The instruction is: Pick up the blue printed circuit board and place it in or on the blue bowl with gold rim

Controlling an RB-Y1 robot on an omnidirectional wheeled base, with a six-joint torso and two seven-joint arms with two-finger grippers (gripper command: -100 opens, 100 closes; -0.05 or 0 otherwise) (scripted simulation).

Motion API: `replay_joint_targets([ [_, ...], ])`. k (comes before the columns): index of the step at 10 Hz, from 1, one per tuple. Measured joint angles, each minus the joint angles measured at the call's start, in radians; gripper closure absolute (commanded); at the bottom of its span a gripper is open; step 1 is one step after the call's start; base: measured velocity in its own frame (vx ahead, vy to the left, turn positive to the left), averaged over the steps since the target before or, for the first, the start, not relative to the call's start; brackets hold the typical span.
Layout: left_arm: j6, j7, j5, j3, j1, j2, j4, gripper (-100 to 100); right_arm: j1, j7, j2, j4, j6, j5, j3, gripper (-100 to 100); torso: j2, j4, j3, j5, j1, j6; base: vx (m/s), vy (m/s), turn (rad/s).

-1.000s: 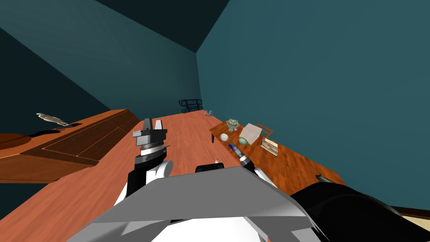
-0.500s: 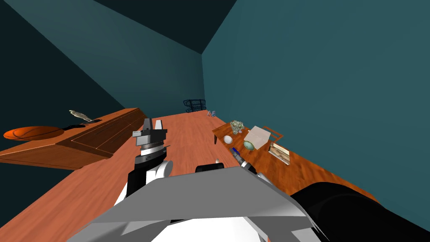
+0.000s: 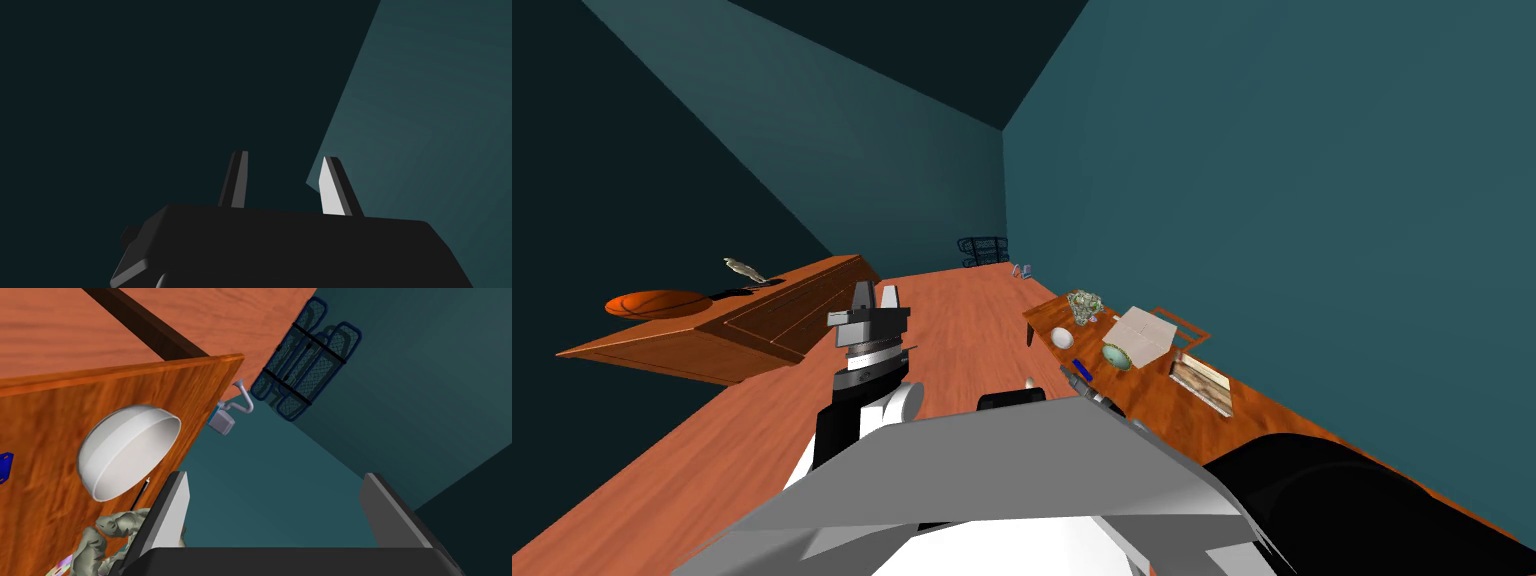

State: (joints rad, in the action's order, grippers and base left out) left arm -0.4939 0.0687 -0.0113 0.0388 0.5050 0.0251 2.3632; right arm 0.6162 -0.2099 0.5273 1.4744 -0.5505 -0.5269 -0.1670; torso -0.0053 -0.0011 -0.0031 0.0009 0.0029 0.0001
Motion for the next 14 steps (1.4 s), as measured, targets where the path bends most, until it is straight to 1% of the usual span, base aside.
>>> replay_joint_targets([
  [1,0.000,0.000,0.000,0.000,0.000,0.000,0.000,0,0.011,-0.009,0.011,-0.023,0.014,-0.033,-0.022,-100,-0.002,0.000,-0.001,0.000,0.001,0.000,0.119,0.018,0.063],
  [2,0.000,0.000,0.000,0.000,0.000,0.000,0.000,0,0.010,-0.018,0.022,-0.049,0.024,-0.059,-0.032,-100,-0.001,0.000,-0.001,0.000,0.000,0.001,0.054,0.008,-0.038],
  [3,0.000,0.000,0.000,0.000,0.000,0.000,0.000,0,0.012,-0.027,0.030,-0.056,0.033,-0.071,-0.036,-100,0.002,0.000,0.001,0.000,-0.001,0.001,0.069,0.011,0.199],
  [4,0.000,0.000,0.000,0.000,0.000,0.000,0.000,0,0.009,-0.036,0.043,-0.076,0.038,-0.099,-0.047,-100,0.002,0.000,0.001,0.000,-0.001,0.000,0.077,-0.002,0.086],
  [5,0.000,0.000,0.000,0.000,0.000,0.000,0.000,0,-0.001,-0.035,0.042,-0.116,0.033,-0.116,-0.052,-100,0.002,0.000,0.001,0.000,-0.001,0.001,0.104,0.005,0.124],
  [6,0.000,0.000,0.000,0.000,0.000,0.000,0.000,0,-0.012,-0.028,0.042,-0.177,0.020,-0.142,-0.058,-100,0.000,0.000,0.000,0.000,-0.001,0.000,0.086,-0.004,0.082],
  [7,0.000,0.000,0.000,0.000,0.000,0.000,0.000,0,-0.001,-0.040,0.057,-0.176,0.037,-0.165,-0.072,-100,0.001,0.000,0.000,0.000,-0.001,0.001,0.092,-0.021,0.136],
  [8,0.000,0.000,0.000,0.000,0.000,0.000,0.000,0,-0.008,-0.050,0.069,-0.211,0.048,-0.194,-0.084,-100,0.001,0.000,0.000,0.000,-0.003,0.000,0.085,-0.025,0.087],
  [9,0.000,0.000,0.000,0.000,0.000,0.000,0.000,0,-0.004,-0.058,0.080,-0.226,0.057,-0.214,-0.092,-100,0.001,0.000,0.000,0.000,-0.003,0.001,0.044,-0.008,-0.002],
  [10,0.000,0.000,0.000,0.000,0.000,0.000,0.000,0,-0.004,-0.057,0.080,-0.246,0.054,-0.221,-0.091,-100,0.003,0.000,0.002,0.000,-0.002,0.001,0.076,0.013,0.134],
  [11,0.000,0.000,0.000,0.000,0.000,0.000,0.000,0,-0.017,-0.060,0.087,-0.285,0.056,-0.248,-0.102,-100,0.002,0.000,0.001,0.000,-0.001,0.000,0.146,-0.021,0.247],
  [12,0.000,0.000,0.000,0.000,0.000,0.000,0.000,0,-0.012,-0.046,0.083,-0.333,0.057,-0.278,-0.107,-100,-0.001,0.000,-0.001,0.000,-0.002,0.000,0.112,-0.040,0.063],
  [13,0.000,0.000,0.000,0.000,0.000,0.000,0.000,0,-0.011,-0.042,0.093,-0.364,0.058,-0.304,-0.110,-100,-0.001,0.000,-0.001,0.000,-0.003,0.001,0.096,-0.036,0.091],
  [14,0.000,0.000,0.000,0.000,0.000,0.000,0.000,0,-0.025,-0.045,0.104,-0.419,0.060,-0.331,-0.120,-100,0.000,0.000,0.000,-0.001,-0.004,0.001,0.082,-0.041,0.067],
])
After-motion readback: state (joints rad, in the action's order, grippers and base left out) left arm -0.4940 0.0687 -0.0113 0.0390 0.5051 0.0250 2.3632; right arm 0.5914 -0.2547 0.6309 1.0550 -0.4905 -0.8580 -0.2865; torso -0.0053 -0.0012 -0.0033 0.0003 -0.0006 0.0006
